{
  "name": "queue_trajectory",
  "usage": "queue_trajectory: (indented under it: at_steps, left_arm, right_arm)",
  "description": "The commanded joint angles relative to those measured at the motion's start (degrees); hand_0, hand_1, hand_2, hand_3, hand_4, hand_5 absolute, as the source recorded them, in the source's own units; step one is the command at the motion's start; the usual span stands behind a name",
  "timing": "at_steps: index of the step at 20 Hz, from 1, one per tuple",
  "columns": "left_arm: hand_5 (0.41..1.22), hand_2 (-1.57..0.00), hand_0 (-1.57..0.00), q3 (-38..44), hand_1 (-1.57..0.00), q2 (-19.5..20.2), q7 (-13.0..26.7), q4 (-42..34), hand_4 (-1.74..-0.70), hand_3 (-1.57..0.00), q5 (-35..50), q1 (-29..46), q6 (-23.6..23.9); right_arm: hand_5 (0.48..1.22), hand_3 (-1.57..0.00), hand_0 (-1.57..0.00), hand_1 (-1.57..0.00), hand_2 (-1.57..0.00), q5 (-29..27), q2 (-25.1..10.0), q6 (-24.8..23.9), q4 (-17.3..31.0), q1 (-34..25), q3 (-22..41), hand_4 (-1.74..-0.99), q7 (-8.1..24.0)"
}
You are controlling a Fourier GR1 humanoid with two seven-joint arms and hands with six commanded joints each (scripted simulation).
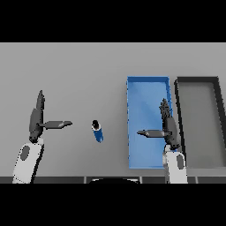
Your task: Pick up the blue pipe and place it into the blue bin.
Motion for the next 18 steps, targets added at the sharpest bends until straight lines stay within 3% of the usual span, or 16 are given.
queue_trajectory:
  at_steps: [1, 6, 8, 9, 13, 18]
  left_arm:
    - [0.593, 0.00, 0.00, 0.05, 0.00, 0.01, -0.29, -0.02, -0.97, 0.00, 0.02, 0.03, 0.01]
    - [0.593, 0.00, 0.00, 0.40, 0.00, 0.49, -0.60, -0.20, -0.97, 0.00, 0.35, 0.44, -0.27]
    - [0.592, 0.00, 0.00, -1.40, 0.00, 6.86, -7.22, 0.32, -0.96, 0.00, -0.21, 3.39, -10.17]
    - [0.590, 0.00, 0.00, -1.65, 0.00, 8.31, -8.25, 1.30, -0.96, 0.00, -0.38, 3.20, -12.55]
    - [0.594, 0.00, 0.00, -2.91, 0.00, 9.54, -10.09, 1.67, -0.96, 0.00, -0.79, 3.52, -15.99]
    - [0.561, 0.00, 0.00, -5.06, 0.00, 14.13, -11.57, -4.48, -1.01, 0.00, 0.72, 7.35, -22.81]
  right_arm:
    - [0.629, 0.00, 0.00, 0.00, 0.00, 0.01, 0.04, -0.06, -0.02, 0.02, 0.03, -1.205, -0.02]
    - [0.629, 0.00, 0.00, 0.00, 0.00, 0.52, 0.59, -0.25, -0.40, 0.68, 0.72, -1.205, -0.41]
    - [0.628, 0.00, 0.00, 0.00, 0.00, 7.44, -5.79, 0.77, -3.81, 4.16, 3.19, -1.201, -7.45]
    - [0.627, 0.00, 0.00, 0.00, 0.00, 9.19, -6.97, 0.79, -4.88, 5.10, 3.92, -1.197, -7.74]
    - [0.625, 0.00, 0.00, 0.00, 0.00, 10.84, -7.28, 1.25, -8.15, 7.08, 5.77, -1.206, -6.37]
    - [0.617, 0.00, 0.00, 0.00, 0.00, 11.54, -7.88, 1.18, -7.23, 5.94, 5.74, -1.180, -4.94]
